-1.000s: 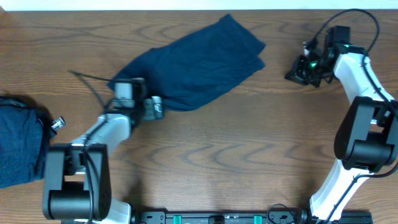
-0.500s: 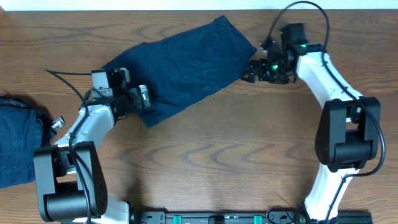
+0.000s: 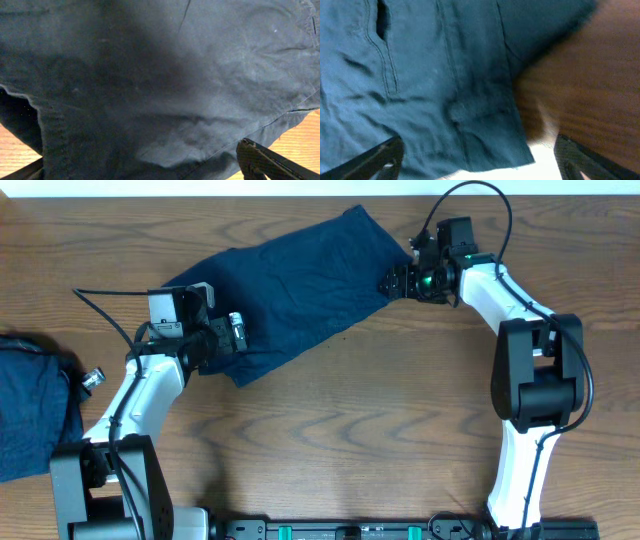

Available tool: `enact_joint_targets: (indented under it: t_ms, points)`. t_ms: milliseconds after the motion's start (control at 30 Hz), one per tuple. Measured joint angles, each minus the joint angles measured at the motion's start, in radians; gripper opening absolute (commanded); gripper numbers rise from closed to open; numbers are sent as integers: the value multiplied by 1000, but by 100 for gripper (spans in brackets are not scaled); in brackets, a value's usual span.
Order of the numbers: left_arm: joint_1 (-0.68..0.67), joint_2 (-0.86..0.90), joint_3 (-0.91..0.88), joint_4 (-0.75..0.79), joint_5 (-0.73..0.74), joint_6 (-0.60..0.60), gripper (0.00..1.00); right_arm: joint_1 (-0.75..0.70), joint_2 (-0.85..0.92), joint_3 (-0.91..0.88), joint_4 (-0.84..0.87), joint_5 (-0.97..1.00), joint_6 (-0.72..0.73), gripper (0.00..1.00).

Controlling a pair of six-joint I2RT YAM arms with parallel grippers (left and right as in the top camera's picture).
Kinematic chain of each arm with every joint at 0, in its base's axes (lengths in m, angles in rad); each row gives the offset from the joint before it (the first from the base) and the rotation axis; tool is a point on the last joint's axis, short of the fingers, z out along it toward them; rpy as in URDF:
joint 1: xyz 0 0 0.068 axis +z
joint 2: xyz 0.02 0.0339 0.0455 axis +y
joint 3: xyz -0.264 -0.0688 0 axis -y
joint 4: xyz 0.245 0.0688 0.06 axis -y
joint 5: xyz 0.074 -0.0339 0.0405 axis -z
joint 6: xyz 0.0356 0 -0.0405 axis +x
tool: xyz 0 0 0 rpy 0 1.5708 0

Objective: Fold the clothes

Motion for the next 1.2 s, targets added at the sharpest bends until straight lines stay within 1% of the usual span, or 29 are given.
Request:
enact_joint_targets:
  t_ms: [67, 100, 133, 167, 200, 267, 300, 333, 667, 867, 1200]
  points:
    - [0, 0, 0, 1, -1, 0, 98, 2, 3, 0, 1, -5, 5, 74]
    - [0, 0, 0, 0, -1, 0, 98, 4, 6, 0, 2, -11, 11, 73]
    - [0, 0, 0, 2, -1, 0, 98, 6, 10, 0, 3, -16, 16, 66]
    - [0, 0, 0, 2, -1, 0, 98, 8, 10, 0, 4, -18, 14, 56]
    - [0, 0, 0, 2, -1, 0, 98, 11, 11, 0, 2, -18, 11, 39]
    - [0, 0, 0, 2, -1, 0, 98, 16, 19, 0, -5, -22, 21, 16]
    - [0, 0, 0, 3, -1, 0, 98, 18, 26, -2, -6, -28, 22, 7]
    - [0, 0, 0, 3, -1, 0, 98, 19, 31, -2, -7, -33, 26, 1]
    - [0, 0, 0, 0, -1, 0, 98, 17, 37, -3, -10, -50, 36, 1]
    - [0, 0, 0, -12, -1, 2, 98, 3, 39, 12, -62, -61, 36, 1]
    - [0, 36, 0, -32, 0, 31, 98, -11, 44, 20, -77, -78, 36, 1]
